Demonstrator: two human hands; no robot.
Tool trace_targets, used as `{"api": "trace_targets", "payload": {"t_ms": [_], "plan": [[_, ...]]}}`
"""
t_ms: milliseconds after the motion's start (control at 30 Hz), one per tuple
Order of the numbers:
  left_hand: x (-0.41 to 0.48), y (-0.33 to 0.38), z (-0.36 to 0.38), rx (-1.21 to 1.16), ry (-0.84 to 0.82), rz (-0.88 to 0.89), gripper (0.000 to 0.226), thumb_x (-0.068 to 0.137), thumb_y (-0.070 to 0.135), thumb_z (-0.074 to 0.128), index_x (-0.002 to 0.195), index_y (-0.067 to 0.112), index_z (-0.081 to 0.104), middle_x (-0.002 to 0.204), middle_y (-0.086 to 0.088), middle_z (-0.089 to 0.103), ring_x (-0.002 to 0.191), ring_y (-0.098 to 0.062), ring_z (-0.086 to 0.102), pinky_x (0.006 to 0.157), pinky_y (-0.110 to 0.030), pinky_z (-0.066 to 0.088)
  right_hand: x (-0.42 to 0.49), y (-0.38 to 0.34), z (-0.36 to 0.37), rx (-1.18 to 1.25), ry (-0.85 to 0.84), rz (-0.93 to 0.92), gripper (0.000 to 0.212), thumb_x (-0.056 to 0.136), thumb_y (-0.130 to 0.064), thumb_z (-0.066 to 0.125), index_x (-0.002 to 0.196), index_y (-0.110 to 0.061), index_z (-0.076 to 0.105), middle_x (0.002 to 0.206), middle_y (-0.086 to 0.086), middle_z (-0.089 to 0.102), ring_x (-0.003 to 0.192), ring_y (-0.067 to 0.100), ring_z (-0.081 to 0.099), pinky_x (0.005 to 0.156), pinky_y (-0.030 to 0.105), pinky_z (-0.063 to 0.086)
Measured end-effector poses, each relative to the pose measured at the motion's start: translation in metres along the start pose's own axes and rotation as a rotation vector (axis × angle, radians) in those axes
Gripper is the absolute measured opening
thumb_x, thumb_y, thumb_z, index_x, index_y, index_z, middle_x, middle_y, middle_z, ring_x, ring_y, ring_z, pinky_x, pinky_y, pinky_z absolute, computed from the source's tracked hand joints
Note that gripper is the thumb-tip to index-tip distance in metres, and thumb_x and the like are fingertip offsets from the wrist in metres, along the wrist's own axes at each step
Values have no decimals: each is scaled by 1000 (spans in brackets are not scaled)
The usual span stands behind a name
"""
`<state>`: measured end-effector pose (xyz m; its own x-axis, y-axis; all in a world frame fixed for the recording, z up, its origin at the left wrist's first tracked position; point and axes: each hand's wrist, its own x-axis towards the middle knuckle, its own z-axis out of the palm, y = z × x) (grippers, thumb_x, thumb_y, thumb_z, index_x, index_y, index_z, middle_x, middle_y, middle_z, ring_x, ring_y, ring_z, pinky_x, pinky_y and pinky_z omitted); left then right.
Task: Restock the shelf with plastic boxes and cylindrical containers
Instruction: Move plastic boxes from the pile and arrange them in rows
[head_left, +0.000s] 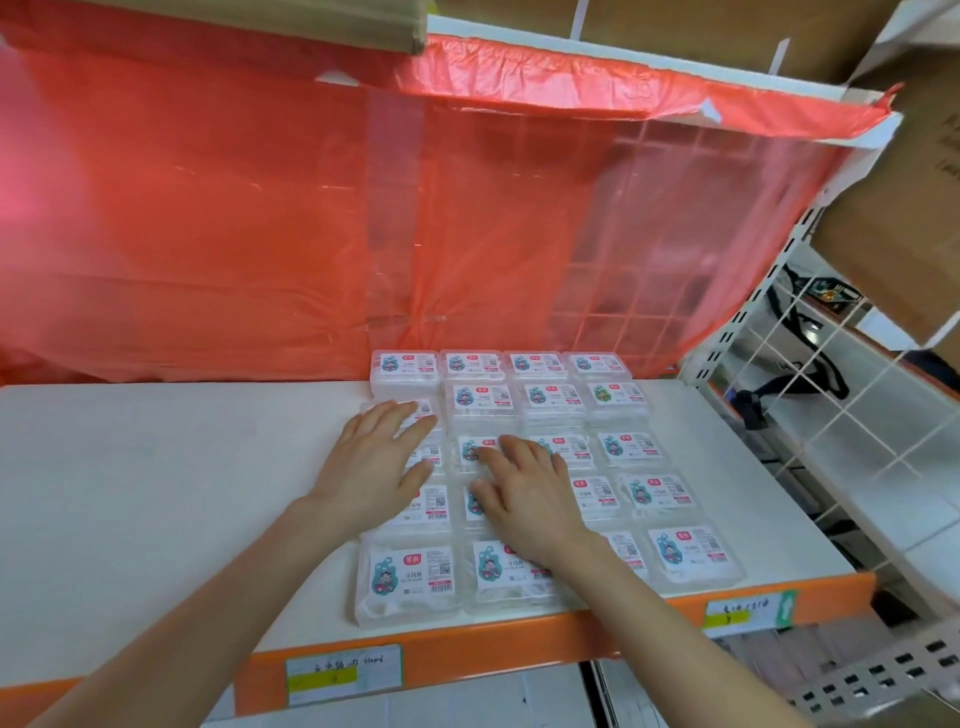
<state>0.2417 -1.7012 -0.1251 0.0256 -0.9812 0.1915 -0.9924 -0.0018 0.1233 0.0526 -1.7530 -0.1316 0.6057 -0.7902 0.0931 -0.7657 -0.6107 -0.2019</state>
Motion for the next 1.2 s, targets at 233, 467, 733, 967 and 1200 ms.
{"api": "trace_targets", "payload": {"t_ms": [233, 467, 733, 967, 1200], "plan": [[-21, 13, 1, -69, 106, -69, 52, 90, 34, 53, 138, 18, 42, 144, -12, 36, 136, -30, 25, 109, -41, 23, 0, 0, 3, 5, 18, 4, 42, 96, -41, 34, 136, -29, 40, 142, -1, 34, 130, 20, 27, 106, 40, 18], [-11, 8, 8, -96, 50, -78, 57, 93, 40, 43, 145, 22, 27, 153, -3, 18, 141, -21, 7, 113, -35, 14, 0, 0, 1, 7, 17, 12, 42, 96, -41, 33, 137, -29, 39, 142, -2, 35, 130, 20, 28, 107, 40, 18], [0, 2, 7, -124, -15, -104, 58, 95, 40, 40, 146, 21, 20, 156, -1, 10, 143, -17, -1, 113, -34, 11, -1, -1, 2, 0, 19, 19, 42, 96, -40, 34, 136, -28, 40, 142, -3, 35, 129, 19, 29, 107, 39, 17], [3, -1, 4, -142, -40, -87, 58, 95, 39, 40, 146, 20, 22, 155, -1, 10, 143, -17, -1, 114, -35, 13, 0, -1, 2, 14, 21, 19, 41, 96, -40, 34, 135, -28, 41, 141, -2, 37, 129, 20, 30, 107, 39, 17], [-6, -4, -6, -169, -3, -86, 55, 94, 35, 46, 144, 19, 29, 153, -2, 18, 141, -18, 10, 113, -34, 15, 1, -3, -1, 16, -24, 19, 42, 96, -40, 34, 136, -28, 40, 141, -2, 36, 130, 19, 28, 108, 41, 19]]}}
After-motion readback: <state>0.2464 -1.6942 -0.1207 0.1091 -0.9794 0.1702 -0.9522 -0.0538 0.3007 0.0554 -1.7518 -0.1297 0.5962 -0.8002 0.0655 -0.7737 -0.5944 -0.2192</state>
